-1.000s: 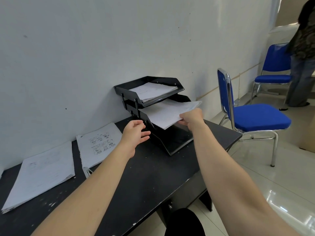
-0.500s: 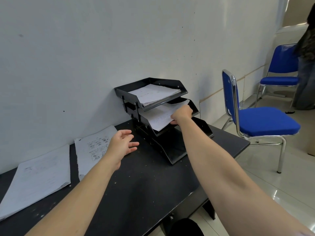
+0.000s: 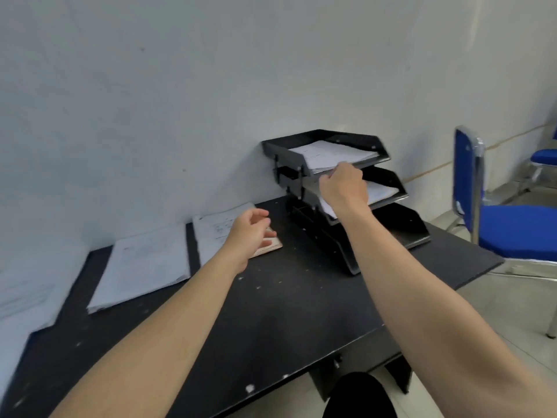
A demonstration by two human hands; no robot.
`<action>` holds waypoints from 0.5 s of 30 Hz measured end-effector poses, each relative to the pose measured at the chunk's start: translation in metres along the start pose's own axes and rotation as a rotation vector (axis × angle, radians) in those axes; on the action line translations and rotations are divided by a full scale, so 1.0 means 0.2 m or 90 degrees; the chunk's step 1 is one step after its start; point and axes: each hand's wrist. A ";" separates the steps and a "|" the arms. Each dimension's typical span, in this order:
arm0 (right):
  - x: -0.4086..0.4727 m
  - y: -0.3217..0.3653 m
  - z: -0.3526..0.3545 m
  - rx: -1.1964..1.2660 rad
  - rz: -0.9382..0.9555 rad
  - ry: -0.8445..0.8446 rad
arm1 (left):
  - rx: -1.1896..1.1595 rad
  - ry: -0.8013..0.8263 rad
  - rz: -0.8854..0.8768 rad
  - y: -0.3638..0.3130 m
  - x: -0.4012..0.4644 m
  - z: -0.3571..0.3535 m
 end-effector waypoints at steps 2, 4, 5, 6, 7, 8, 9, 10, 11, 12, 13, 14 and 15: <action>-0.09 0.13 -0.06 0.027 0.052 0.010 | 0.028 -0.003 -0.016 -0.04 -0.04 0.09; -0.20 0.30 -0.16 0.042 0.099 0.054 | 0.069 -0.026 -0.028 -0.07 -0.09 0.25; -0.27 0.39 -0.21 0.041 0.123 0.081 | 0.097 -0.042 -0.034 -0.08 -0.12 0.33; -0.37 0.50 -0.28 0.039 0.150 0.112 | 0.126 -0.069 -0.038 -0.08 -0.16 0.46; -0.45 0.58 -0.34 0.037 0.169 0.135 | 0.154 -0.088 -0.041 -0.08 -0.19 0.57; -0.52 0.67 -0.40 0.037 0.189 0.158 | 0.184 -0.107 -0.041 -0.08 -0.21 0.68; -0.59 0.74 -0.45 0.039 0.205 0.182 | 0.217 -0.123 -0.039 -0.08 -0.24 0.78; -0.66 0.80 -0.51 0.041 0.221 0.206 | 0.247 -0.141 -0.034 -0.07 -0.27 0.89; -0.73 0.87 -0.57 0.043 0.237 0.231 | 0.270 -0.163 -0.026 -0.06 -0.30 1.00; -0.82 0.95 -0.64 0.045 0.253 0.255 | 0.286 -0.190 -0.014 -0.05 -0.34 1.13; -0.90 1.01 -0.70 0.045 0.267 0.280 | 0.301 -0.214 -0.006 -0.04 -0.37 1.23; -0.99 1.07 -0.76 0.045 0.281 0.303 | 0.318 -0.237 0.005 -0.03 -0.41 1.34; -1.08 1.12 -0.83 0.045 0.294 0.330 | 0.333 -0.262 0.022 0.00 -0.46 1.45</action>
Point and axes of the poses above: each hand's wrist, its own x-axis towards the middle knuckle, its own z-axis out of the back of the hand, y = z × x, and after that the axes turned 7 degrees about -x, right-handed
